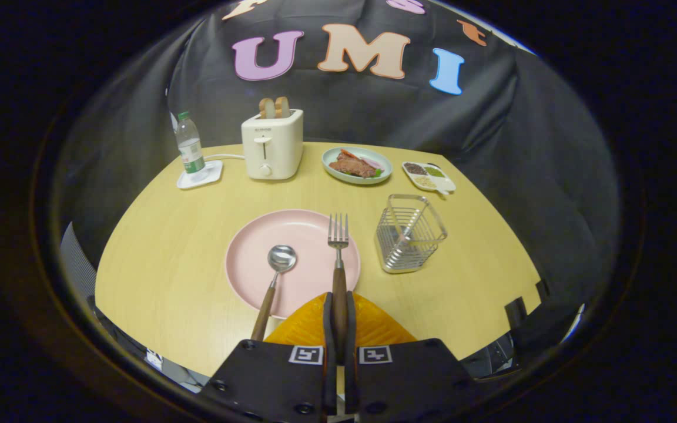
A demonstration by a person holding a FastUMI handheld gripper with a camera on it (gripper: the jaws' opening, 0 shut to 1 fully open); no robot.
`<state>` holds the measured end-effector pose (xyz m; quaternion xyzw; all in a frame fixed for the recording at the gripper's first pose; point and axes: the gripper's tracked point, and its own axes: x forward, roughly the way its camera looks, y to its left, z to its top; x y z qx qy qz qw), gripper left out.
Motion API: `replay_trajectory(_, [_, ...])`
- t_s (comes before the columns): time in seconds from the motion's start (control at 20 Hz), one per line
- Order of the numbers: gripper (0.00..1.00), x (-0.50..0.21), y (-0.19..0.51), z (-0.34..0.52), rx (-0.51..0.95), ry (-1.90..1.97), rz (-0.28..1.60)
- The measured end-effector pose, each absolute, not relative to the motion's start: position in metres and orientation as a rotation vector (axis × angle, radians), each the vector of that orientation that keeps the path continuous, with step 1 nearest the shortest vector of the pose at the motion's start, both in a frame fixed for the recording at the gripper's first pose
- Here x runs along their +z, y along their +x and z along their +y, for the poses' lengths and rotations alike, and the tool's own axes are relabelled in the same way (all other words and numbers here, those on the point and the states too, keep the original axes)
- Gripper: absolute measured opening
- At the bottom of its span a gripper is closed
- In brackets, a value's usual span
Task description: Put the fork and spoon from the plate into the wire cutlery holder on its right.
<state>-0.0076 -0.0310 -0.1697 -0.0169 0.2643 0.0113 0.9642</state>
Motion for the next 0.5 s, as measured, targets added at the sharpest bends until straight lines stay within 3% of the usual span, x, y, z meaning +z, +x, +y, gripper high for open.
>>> replay_trajectory(0.5, [0.08,-0.121,-0.001,-0.068,-0.196,0.111,0.692])
